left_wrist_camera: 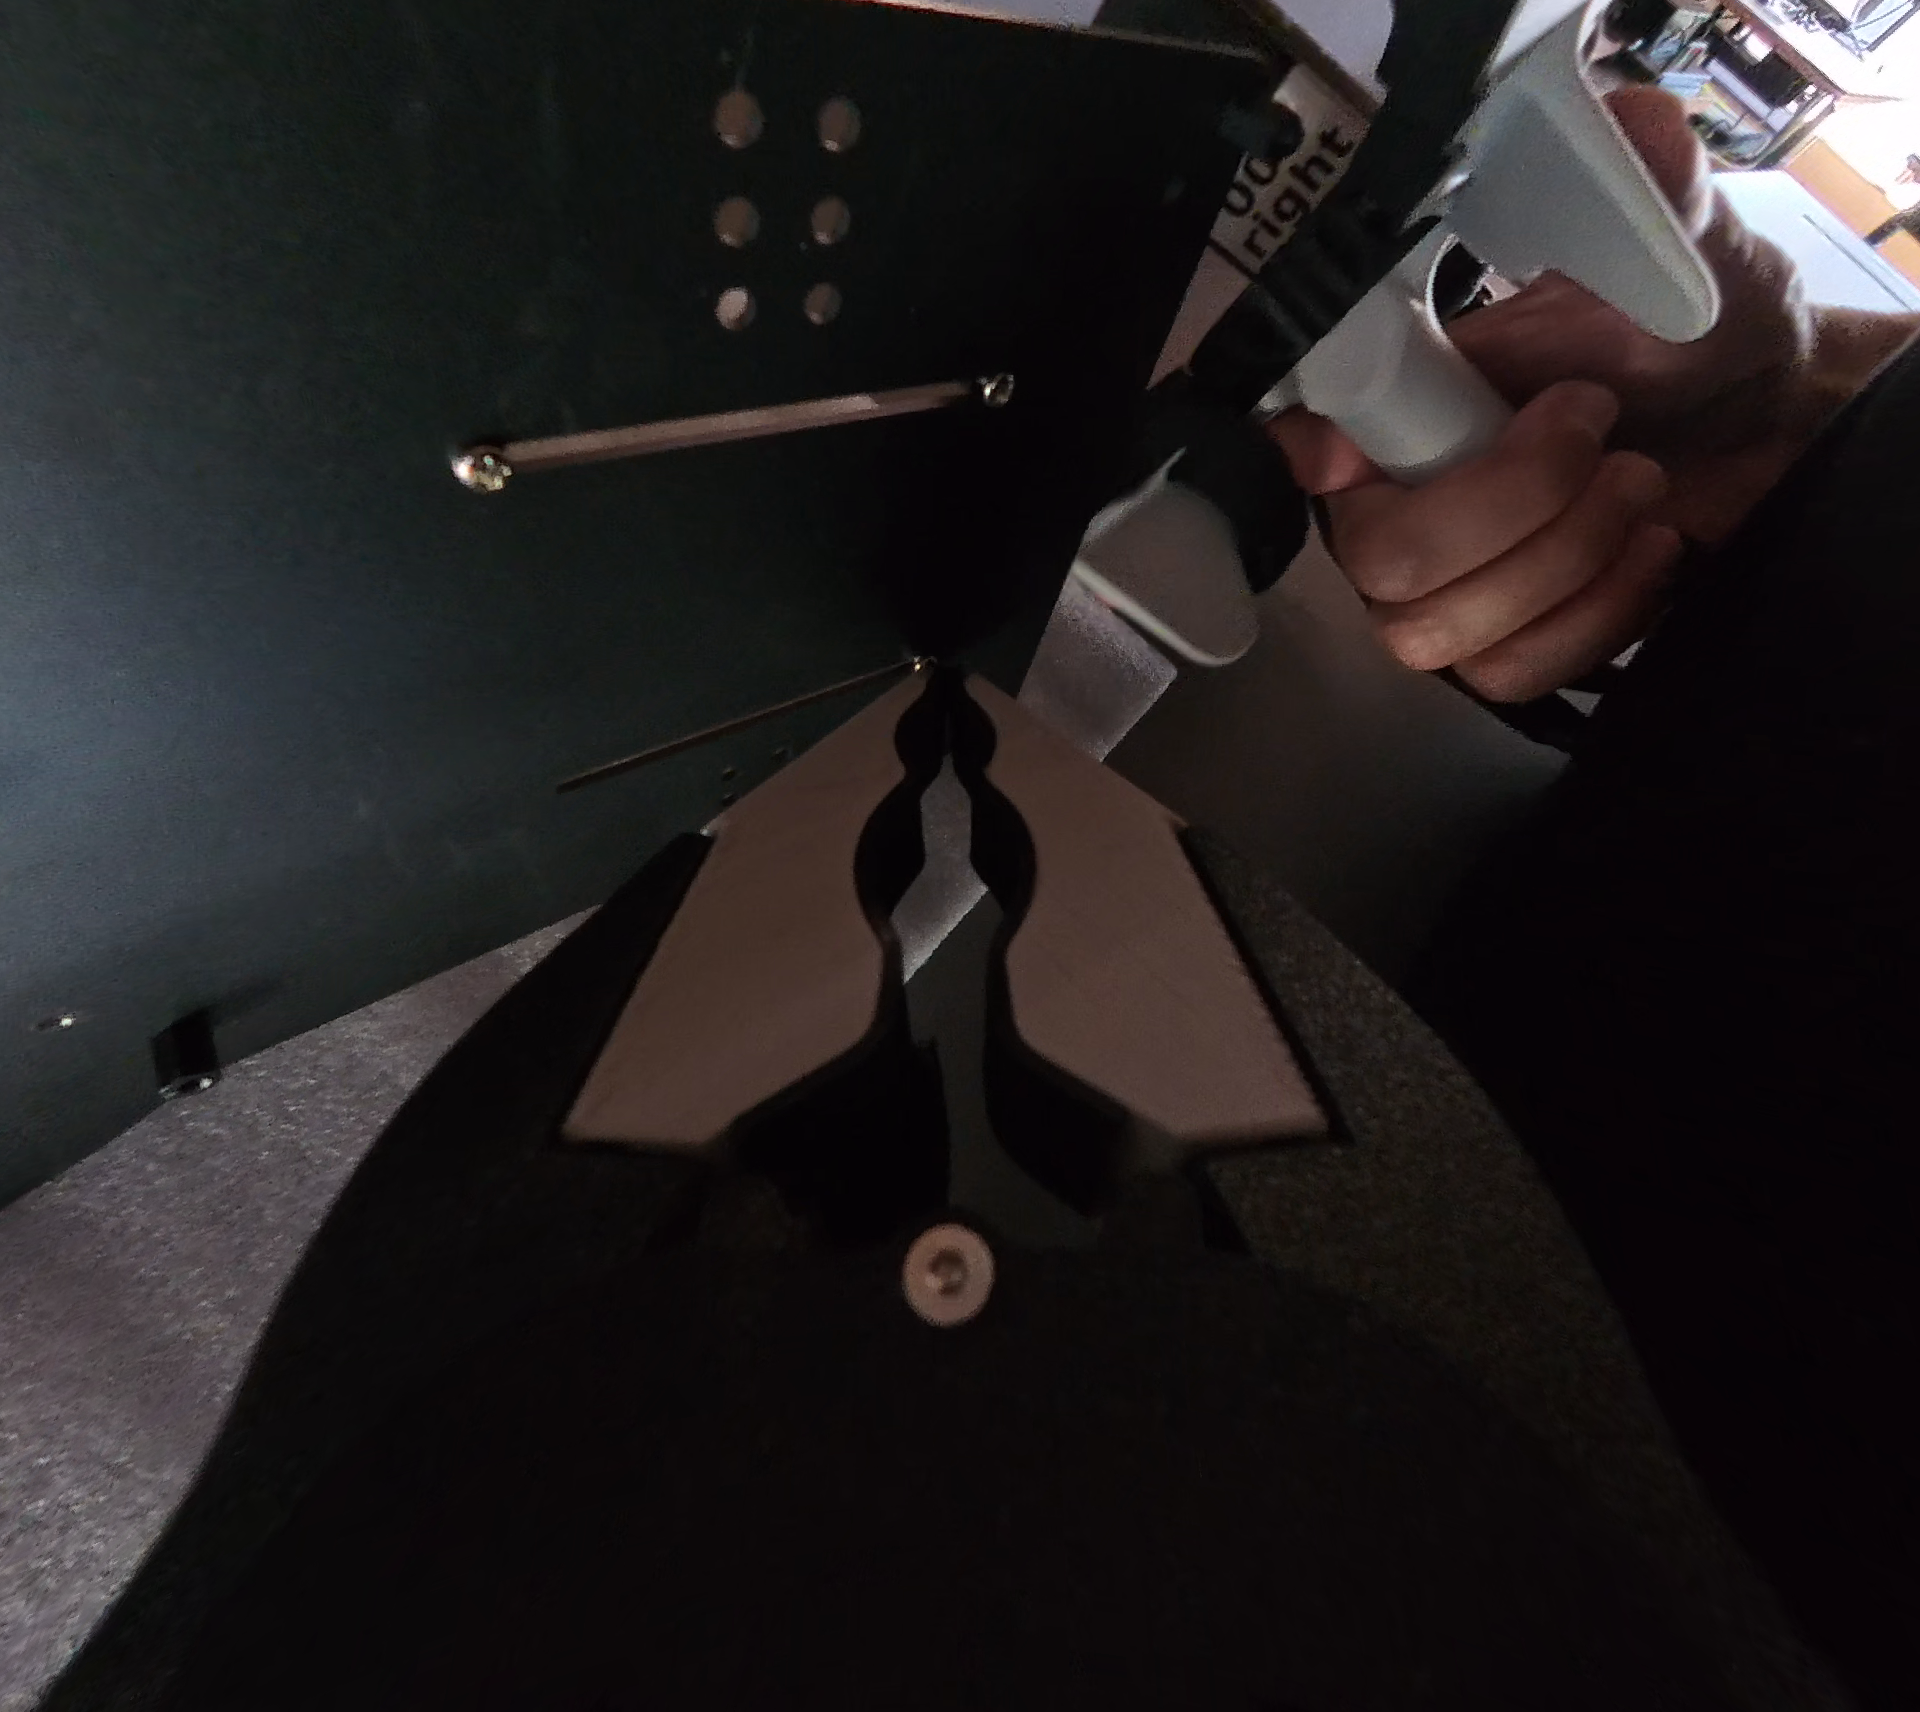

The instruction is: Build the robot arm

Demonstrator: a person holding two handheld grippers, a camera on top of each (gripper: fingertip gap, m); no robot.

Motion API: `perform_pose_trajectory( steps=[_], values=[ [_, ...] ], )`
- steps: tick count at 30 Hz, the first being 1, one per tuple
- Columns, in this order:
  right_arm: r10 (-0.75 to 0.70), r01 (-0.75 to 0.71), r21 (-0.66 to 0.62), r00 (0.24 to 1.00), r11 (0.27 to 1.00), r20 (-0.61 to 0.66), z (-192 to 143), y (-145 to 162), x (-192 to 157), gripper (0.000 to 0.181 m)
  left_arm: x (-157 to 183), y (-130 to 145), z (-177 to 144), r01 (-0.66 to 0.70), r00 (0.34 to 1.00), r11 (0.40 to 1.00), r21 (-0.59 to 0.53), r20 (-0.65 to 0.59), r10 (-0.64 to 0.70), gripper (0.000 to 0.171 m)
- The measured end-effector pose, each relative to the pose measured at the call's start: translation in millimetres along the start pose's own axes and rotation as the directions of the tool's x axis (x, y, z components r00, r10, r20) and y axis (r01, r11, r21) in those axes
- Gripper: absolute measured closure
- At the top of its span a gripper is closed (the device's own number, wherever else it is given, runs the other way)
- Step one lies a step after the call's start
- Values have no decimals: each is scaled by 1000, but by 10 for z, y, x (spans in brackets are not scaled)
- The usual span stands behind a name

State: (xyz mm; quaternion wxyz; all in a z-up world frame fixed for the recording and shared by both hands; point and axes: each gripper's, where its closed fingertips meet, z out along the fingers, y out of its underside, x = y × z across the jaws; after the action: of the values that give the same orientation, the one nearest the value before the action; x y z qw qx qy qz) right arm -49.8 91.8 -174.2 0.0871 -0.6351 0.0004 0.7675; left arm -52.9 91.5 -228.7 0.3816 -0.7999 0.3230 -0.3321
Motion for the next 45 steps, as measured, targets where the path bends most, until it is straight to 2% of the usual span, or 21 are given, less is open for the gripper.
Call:
perform_pose_trajectory(
  steps=[1,4,8,9,10,12,13,14,16,18,20,22,24,27,30,32,34,38,39,41,45],
  values=[
    [-5,6,15,1000,1000,-7,-32,-28,5,87,0,-5,2,1,1000,1000,3,-1,-1,171],
    [-32,30,-27,996,999,-79,0,-21,196,64,1,-5,4,-3,1000,1000,1,2,3,171],
    [8,-7,-49,1000,999,17,106,-28,71,66,1,-1,5,-11,1000,1000,-6,13,11,171],
    [10,-9,-51,1000,999,27,89,-22,34,61,0,1,3,-14,1000,1000,-8,16,15,171],
    [-3,4,-62,1000,998,17,56,4,32,64,-1,1,2,-14,1000,1000,-7,17,14,171],
    [-17,17,-52,1000,999,2,-32,11,27,86,0,-2,7,-11,1000,1000,-6,15,12,171],
    [-12,12,-37,1000,999,0,-73,-9,21,87,-1,-5,9,-13,1000,1000,-6,13,13,171],
    [-31,30,-40,999,999,-15,-107,-8,35,78,0,-5,10,-16,1000,1000,-8,11,16,171],
    [-111,106,-65,990,992,-86,-157,9,112,78,1,-3,8,-31,1000,999,-11,5,31,171],
    [-217,204,-111,968,973,-122,-169,42,107,86,1,2,6,-54,999,998,-17,3,54,171],
    [-377,343,-183,904,921,-204,-158,85,167,91,1,3,5,-79,997,997,-21,0,79,171],
    [-566,497,-277,761,823,-316,-187,95,316,101,3,4,4,-90,996,996,-24,-10,90,171],
    [-676,583,-342,626,737,-389,-197,103,401,113,-2,7,-3,-109,994,994,-28,-24,108,171],
    [-745,674,-347,486,652,-457,-122,67,422,127,2,11,-5,-142,989,989,-45,-57,140,171],
    [-762,697,-376,390,611,-516,-83,33,487,140,3,25,-8,-184,980,981,-62,-86,179,171],
    [-759,701,-379,361,605,-542,-86,4,507,145,-8,38,-13,-208,975,976,-71,-95,201,171],
    [-776,701,-398,364,592,-515,-40,33,499,145,-18,54,2,-223,972,972,-78,-100,215,171],
    [-771,688,-426,316,587,-553,-85,-33,553,153,-17,65,16,-252,964,965,-71,-111,243,171],
    [-766,686,-417,330,596,-552,-89,-38,549,153,-17,65,16,-256,963,964,-70,-110,247,171],
    [-742,675,-377,394,634,-543,-89,-50,524,146,-17,66,16,-268,960,961,-67,-103,260,171],
    [-693,581,-377,604,721,-393,-146,84,435,136,0,73,1,-233,969,970,-64,-95,227,170]
  ],
)
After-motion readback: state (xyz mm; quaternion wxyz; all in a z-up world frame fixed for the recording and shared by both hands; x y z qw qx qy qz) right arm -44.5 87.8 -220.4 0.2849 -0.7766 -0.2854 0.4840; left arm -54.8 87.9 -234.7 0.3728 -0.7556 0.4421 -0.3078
